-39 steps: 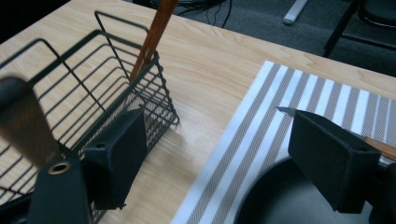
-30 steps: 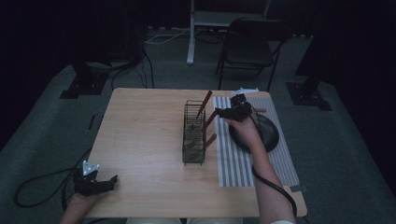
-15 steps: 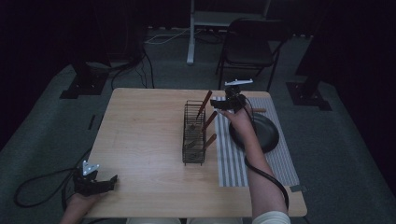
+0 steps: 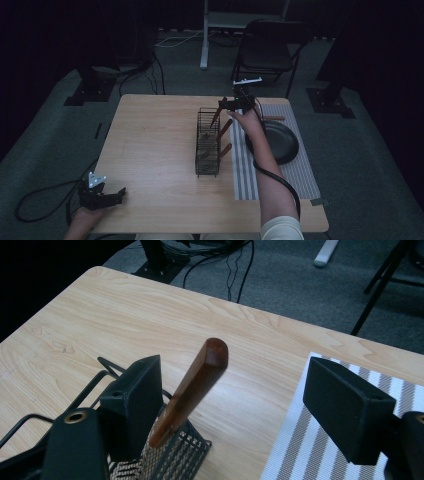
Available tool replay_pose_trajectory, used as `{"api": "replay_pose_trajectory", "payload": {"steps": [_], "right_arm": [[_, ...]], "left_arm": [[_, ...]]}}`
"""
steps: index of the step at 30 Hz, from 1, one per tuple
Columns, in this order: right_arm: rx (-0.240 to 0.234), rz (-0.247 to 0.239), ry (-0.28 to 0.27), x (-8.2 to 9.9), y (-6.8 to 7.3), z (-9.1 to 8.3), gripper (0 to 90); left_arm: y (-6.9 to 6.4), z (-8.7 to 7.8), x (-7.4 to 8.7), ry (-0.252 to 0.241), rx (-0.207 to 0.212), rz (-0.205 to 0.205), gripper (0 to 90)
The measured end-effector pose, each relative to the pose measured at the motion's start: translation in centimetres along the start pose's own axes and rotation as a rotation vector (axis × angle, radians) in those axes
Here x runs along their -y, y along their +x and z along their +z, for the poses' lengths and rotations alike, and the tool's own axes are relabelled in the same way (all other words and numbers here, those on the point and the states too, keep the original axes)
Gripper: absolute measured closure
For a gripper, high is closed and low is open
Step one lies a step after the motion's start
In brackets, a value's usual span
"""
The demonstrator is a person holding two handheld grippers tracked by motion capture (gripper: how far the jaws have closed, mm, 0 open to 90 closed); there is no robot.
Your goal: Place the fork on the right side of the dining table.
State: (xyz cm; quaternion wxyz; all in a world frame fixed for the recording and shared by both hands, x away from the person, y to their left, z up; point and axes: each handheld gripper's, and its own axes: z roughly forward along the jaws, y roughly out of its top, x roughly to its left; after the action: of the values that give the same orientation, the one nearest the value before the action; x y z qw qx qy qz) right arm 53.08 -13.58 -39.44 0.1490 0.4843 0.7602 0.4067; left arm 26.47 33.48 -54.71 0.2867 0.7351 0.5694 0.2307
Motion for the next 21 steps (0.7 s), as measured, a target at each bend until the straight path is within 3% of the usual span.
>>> {"api": "replay_pose_trajectory", "payload": {"steps": [3, 5, 7, 12, 18, 19, 21], "right_arm": [[-0.018, 0.022, 0.005, -0.1, -0.1, 0.6, 30.3], [-0.004, 0.028, 0.005, -0.1, -0.2, 0.9, 38.7], [-0.047, 0.045, 0.002, -0.1, -0.4, 1.1, 48.0], [-0.110, 0.029, 0.017, -0.5, -0.2, 1.1, 69.6], [-0.181, 0.015, -0.003, -0.6, 0.1, 0.4, 74.7], [-0.221, 0.017, -0.011, -0.6, 0.2, 0.1, 76.8], [-0.257, 0.017, -0.017, -0.6, 0.4, -0.2, 78.6]], "left_arm": [[0.0, 0.0, 0.0, 0.001, 0.000, 0.001, 0.0], [0.0, 0.0, 0.0, -0.001, 0.000, -0.001, 0.0], [0.0, 0.0, 0.0, -0.001, -0.001, -0.001, 0.0], [0.0, 0.0, 0.0, 0.000, 0.000, 0.001, 0.0], [0.0, 0.0, 0.0, 0.000, 0.000, 0.000, 0.0], [0.0, 0.0, 0.0, 0.000, 0.000, 0.000, 0.0], [0.0, 0.0, 0.0, 0.000, 0.000, 0.000, 0.0]]}}
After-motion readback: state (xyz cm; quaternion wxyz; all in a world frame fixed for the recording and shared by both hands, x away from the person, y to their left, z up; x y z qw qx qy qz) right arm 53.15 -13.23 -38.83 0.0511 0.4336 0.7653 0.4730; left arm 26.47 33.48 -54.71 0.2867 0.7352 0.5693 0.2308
